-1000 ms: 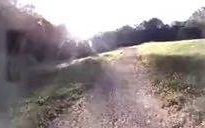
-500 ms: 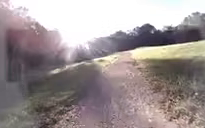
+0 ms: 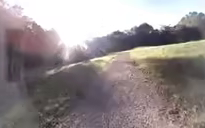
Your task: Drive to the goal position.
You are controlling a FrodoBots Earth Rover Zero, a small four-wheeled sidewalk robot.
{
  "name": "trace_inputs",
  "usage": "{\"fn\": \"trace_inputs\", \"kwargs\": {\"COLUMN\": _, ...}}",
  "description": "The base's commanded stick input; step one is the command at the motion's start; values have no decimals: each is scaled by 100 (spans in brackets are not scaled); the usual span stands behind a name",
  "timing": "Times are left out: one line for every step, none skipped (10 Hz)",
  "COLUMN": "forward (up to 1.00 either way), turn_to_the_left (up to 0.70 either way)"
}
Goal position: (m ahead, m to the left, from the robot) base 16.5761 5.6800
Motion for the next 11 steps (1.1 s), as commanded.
{"fn": "trace_inputs", "kwargs": {"forward": 50, "turn_to_the_left": 0}}
{"fn": "trace_inputs", "kwargs": {"forward": 50, "turn_to_the_left": 0}}
{"fn": "trace_inputs", "kwargs": {"forward": 50, "turn_to_the_left": 0}}
{"fn": "trace_inputs", "kwargs": {"forward": 50, "turn_to_the_left": 0}}
{"fn": "trace_inputs", "kwargs": {"forward": 50, "turn_to_the_left": 0}}
{"fn": "trace_inputs", "kwargs": {"forward": 50, "turn_to_the_left": 0}}
{"fn": "trace_inputs", "kwargs": {"forward": 50, "turn_to_the_left": 0}}
{"fn": "trace_inputs", "kwargs": {"forward": 50, "turn_to_the_left": 0}}
{"fn": "trace_inputs", "kwargs": {"forward": 50, "turn_to_the_left": -2}}
{"fn": "trace_inputs", "kwargs": {"forward": 50, "turn_to_the_left": -7}}
{"fn": "trace_inputs", "kwargs": {"forward": 50, "turn_to_the_left": -24}}
